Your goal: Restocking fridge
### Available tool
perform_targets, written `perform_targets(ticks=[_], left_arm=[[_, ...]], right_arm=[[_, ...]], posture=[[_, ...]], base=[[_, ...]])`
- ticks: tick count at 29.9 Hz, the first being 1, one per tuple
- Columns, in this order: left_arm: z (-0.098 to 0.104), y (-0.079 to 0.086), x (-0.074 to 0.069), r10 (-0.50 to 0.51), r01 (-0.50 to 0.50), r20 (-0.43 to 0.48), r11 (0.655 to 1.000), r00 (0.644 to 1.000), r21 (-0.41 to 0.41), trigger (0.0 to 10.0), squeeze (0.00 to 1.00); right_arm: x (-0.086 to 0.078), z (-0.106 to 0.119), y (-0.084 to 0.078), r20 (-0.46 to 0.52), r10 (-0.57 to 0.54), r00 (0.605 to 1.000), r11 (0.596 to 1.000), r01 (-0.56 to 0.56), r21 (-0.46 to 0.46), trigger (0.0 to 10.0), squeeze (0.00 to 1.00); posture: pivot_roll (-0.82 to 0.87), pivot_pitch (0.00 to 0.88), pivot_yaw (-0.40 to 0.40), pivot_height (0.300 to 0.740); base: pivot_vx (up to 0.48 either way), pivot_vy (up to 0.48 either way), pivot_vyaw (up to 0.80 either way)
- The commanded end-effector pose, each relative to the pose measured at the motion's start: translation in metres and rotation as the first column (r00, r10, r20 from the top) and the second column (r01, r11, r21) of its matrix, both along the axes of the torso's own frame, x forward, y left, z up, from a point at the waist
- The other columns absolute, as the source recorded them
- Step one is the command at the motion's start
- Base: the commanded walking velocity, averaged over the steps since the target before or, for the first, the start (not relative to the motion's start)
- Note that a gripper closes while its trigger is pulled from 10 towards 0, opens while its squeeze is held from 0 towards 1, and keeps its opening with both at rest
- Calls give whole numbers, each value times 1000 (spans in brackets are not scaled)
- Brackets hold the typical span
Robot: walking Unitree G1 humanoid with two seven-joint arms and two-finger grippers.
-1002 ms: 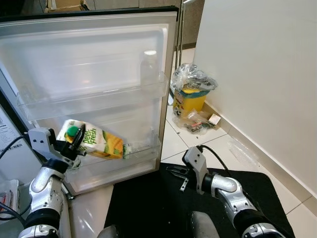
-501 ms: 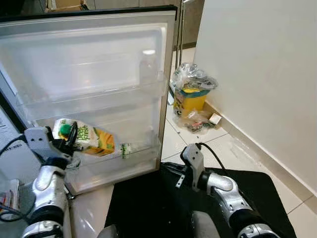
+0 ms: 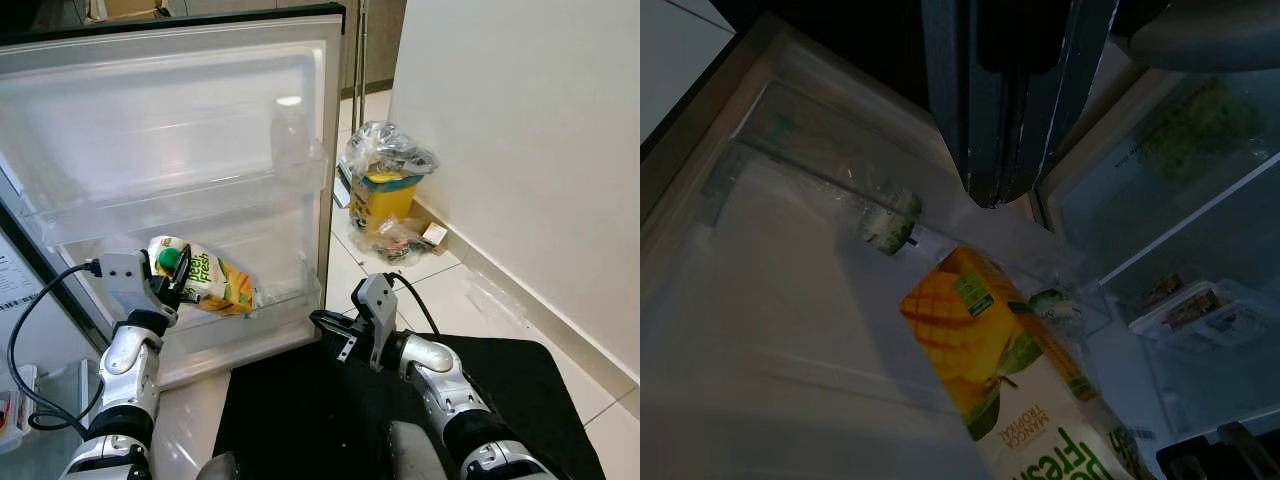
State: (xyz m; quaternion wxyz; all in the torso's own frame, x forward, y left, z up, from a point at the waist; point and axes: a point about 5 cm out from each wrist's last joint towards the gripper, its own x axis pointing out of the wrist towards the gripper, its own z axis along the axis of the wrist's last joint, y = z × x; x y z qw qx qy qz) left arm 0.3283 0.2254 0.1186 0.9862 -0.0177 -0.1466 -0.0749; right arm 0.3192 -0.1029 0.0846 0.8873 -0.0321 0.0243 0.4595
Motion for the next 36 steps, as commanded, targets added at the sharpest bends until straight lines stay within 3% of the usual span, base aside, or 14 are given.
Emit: perform_targets(ticks=[1,20,36], left_arm=[[8,0,4,16,-17,34,1000,999,23,10000,0],[26,20,16,143,-148,39,973,989,176,10000,0],[13,37,13,238,-219,-58,947,969,235,10000,0]], right_arm=[[-3,-2,1,-2,4,1000,1000,-4,-1,10000,0],[-23,-13,-7,-32,36,999,999,-37,-15,10000,0],[-32,-9,-15,-17,31,999,999,-31,-28,10000,0]], posture=[[-37,131,61,481],[-66,168,74,481],[-84,208,77,481]], base=[[0,0,0],[0,0,0],[0,0,0]])
